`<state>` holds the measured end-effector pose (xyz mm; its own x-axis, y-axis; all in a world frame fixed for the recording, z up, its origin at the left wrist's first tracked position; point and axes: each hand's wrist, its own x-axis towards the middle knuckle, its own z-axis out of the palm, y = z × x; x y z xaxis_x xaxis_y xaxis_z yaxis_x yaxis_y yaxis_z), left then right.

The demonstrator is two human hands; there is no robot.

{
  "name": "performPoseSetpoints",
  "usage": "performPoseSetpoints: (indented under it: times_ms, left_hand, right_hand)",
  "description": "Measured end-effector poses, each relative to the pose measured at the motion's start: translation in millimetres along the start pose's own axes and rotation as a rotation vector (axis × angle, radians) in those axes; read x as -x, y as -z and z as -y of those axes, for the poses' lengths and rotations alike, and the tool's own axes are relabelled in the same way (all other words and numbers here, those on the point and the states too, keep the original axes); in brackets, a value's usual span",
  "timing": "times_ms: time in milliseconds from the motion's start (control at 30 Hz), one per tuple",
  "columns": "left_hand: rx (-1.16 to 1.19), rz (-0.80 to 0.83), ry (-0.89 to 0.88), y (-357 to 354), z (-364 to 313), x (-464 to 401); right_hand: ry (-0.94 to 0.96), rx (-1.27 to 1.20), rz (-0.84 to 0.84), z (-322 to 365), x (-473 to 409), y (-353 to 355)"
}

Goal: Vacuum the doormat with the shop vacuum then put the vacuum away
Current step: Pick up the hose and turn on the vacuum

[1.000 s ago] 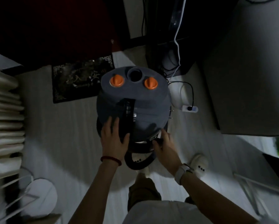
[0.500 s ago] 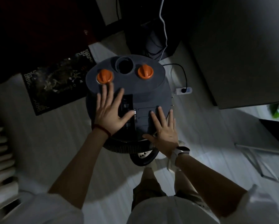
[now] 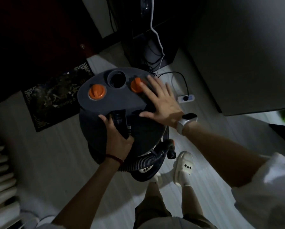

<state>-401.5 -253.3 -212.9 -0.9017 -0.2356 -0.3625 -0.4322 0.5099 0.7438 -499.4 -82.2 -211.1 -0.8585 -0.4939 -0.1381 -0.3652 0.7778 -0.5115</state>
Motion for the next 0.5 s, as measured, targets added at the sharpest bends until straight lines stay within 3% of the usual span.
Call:
performPoseSetpoints:
  times_ms: [167,300,500]
  left_hand:
    - [-0.043,0.026,-0.051,1,0,4]
    - [-0.04,0.023,-0.04,0,-1,3]
    - [-0.063,0.049,-0.072,3,6,3]
  right_hand:
    - [-0.023,-0.026,0.117,6,-32,11]
    - [0.027,0.101,0.081,12,-48,8]
    - [-0.003,0.063,-0.062,15,-52,2]
